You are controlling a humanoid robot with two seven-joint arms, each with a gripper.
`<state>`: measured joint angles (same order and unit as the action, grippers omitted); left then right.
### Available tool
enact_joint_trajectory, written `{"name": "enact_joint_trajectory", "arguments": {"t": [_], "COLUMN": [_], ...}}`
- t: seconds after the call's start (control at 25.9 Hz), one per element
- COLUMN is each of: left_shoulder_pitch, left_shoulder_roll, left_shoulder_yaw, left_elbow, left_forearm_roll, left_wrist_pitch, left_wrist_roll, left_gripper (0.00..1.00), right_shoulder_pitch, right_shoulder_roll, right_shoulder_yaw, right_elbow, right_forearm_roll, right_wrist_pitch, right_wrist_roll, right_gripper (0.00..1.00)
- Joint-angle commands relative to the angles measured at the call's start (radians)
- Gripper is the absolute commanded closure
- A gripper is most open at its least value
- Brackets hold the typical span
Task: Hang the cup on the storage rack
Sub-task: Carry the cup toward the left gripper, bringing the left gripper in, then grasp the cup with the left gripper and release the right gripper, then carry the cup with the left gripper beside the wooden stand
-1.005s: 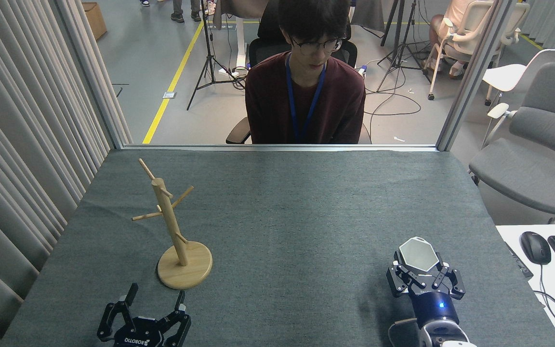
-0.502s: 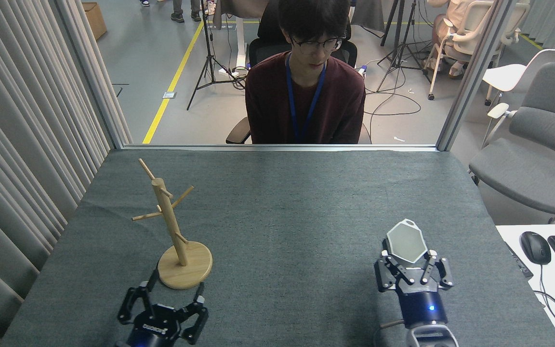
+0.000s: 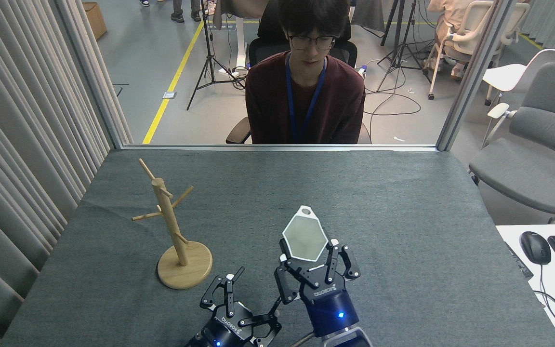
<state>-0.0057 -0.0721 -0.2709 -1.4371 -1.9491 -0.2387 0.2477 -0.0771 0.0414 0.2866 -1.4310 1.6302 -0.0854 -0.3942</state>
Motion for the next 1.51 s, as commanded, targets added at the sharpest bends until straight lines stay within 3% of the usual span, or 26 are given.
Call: {"name": "enact_joint_trajectory", "arguments": {"t": [0.0,0.85,1.08,1.16,1.24,1.47], "left_shoulder_pitch": [-0.007,-0.011,-0.011,-0.013,-0.013,-0.019], "left_shoulder_roll": [-0.017,-0.012,-0.008,-0.008,-0.008,-0.006], "left_shoulder_yaw": [-0.007,-0.004,0.002,0.003,0.004,0.002], "left_elbow": [0.006,0.0,-0.006,-0.006,-0.006,0.0], "left_forearm_roll": [-0.008,-0.001,0.001,0.001,0.001,-0.001], "left_wrist_pitch": [0.002,0.002,0.002,0.004,0.004,0.004], "left_wrist_roll": [-0.002,0.007,0.001,-0.001,-0.001,-0.001], "left_gripper": [0.01,0.01,0.43,0.45,0.45,0.45], "right_shoulder_pitch": [0.03,0.146,0.146,0.146,0.145,0.143], "right_shoulder_roll": [0.028,0.034,0.035,0.035,0.038,0.038], "right_shoulder_yaw": [0.028,0.109,0.109,0.108,0.103,0.105], "right_elbow": [-0.003,-0.032,-0.032,-0.032,-0.032,-0.098], "right_forearm_roll": [0.031,0.057,0.057,0.057,0.057,0.048], "right_wrist_pitch": [0.001,0.003,0.009,0.009,0.009,-0.002], "right_wrist_roll": [0.0,-0.003,-0.005,-0.005,-0.005,-0.015], "right_gripper": [0.38,0.36,0.35,0.27,0.02,0.02]}}
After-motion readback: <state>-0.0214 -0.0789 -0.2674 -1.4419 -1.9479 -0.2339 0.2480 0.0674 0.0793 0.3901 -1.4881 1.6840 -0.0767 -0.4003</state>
